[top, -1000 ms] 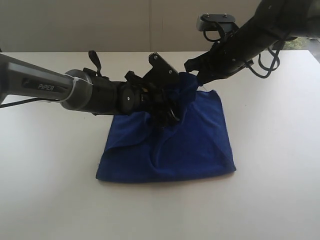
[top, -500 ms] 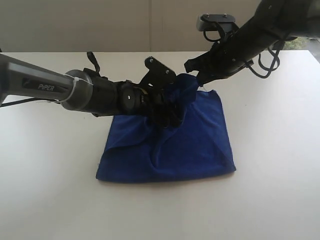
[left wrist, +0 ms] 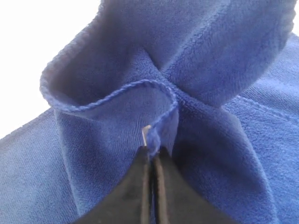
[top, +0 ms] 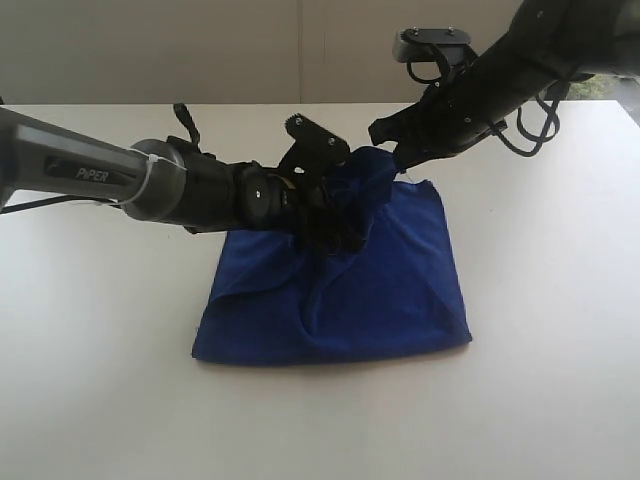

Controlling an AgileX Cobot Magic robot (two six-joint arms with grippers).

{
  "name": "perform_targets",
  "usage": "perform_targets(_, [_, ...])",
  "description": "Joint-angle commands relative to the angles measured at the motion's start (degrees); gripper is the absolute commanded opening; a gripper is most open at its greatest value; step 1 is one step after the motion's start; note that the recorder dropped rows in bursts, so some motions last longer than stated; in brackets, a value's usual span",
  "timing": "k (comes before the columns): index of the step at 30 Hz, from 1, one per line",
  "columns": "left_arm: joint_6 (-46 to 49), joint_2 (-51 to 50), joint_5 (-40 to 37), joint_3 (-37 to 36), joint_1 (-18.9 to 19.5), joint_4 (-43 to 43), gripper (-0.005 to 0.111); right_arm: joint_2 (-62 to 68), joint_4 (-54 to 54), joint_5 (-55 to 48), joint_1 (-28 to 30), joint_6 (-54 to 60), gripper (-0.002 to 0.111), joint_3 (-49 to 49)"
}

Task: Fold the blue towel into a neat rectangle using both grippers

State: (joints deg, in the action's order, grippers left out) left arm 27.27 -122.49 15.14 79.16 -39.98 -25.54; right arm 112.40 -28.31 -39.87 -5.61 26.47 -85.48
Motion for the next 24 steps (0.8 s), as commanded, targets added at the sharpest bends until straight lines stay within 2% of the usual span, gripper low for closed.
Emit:
perform_targets(1, [2.3,1.3,0.2,0.3,0.0,-0.6,0.000,-0.3,-0.1,0.2,0.4,0.4,0.000,-0.4])
perform_targets(4, [6.3,4.1,-2.5,0.3,0.2,-0.6,0.000,-0.3,0.1,0.5,0.5,0.4,0.000,-0.4])
perform_targets(7, [8.7,7.6,-8.9,0.3,1.7,-1.2,0.000,-0.6,0.9,0.6,0.8,0.4,0.000,-0.4])
perform_targets(12, [7.6,13.6,-19.0,-1.3,8.1,-1.2,0.000,-1.6,9.3,0.4,1.0,0.4,0.000,-0.4])
perform_targets(16, [7.3,17.7,-26.9,-4.3,11.3,0.2,0.000,-3.9,14.1,-3.5,1.0,0.4,0.000,-0.4])
perform_targets(19, [7.3,20.8,-27.3,-8.4,11.4,4.1,0.000,-5.7,14.4,-6.7,1.0,0.6,0.000,-0.4])
perform_targets(24, [7.3,26.0,-26.5,-13.1,11.4,4.1,0.000,-8.9,14.7,-10.2,1.0,-0.2,0.000,-0.4])
